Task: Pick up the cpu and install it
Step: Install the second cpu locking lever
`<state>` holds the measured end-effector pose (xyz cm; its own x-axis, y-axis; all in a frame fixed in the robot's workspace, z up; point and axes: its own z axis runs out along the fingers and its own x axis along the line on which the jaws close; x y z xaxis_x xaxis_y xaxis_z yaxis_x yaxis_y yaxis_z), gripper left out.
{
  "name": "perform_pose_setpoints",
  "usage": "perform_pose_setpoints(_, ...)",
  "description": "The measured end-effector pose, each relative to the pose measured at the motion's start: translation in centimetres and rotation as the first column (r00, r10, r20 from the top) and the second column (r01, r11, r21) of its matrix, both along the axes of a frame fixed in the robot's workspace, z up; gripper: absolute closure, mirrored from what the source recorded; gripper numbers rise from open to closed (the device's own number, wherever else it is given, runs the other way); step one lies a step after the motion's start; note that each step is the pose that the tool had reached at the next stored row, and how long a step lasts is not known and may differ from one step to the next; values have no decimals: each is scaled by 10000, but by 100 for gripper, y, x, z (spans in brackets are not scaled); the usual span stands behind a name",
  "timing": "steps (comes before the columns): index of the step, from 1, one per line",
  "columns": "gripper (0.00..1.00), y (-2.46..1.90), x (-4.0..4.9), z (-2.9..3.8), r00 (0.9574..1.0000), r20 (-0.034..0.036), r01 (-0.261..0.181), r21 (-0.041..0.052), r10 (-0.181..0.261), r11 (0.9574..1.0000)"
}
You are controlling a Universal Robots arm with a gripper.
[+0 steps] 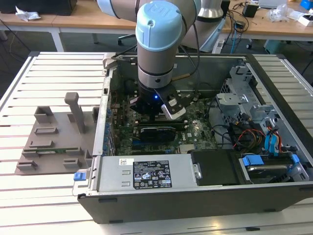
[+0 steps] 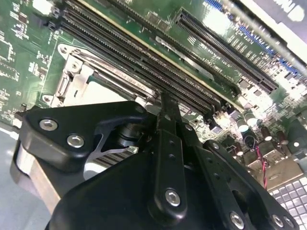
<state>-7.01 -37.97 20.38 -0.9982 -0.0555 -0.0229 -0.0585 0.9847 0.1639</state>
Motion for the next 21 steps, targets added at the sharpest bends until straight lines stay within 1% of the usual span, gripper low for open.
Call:
perform_pose_setpoints(3,89,28,-22,-20,10000,0,-1,25,1,10000)
perform_pose_setpoints(5,89,62,-28,-29,10000,0,1,52,-1,10000)
perform_pose_setpoints(6,89,67,-29,-37,10000,1,0,65,0,10000)
perform_pose_setpoints(9,89,64,-30,-46,10000,-1,1,76,-1,10000)
perform_pose_setpoints(11,89,53,-29,-48,10000,2,-1,84,1,10000)
perform_pose_setpoints(14,89,47,-30,-40,10000,2,1,71,-1,10000)
perform_pose_setpoints(16,89,49,-29,-12,10000,2,-2,26,2,10000)
perform_pose_setpoints(18,89,70,-23,26,10000,2,-1,-56,1,10000)
perform_pose_setpoints(21,89,121,26,36,10000,-14,-2,-229,2,9997)
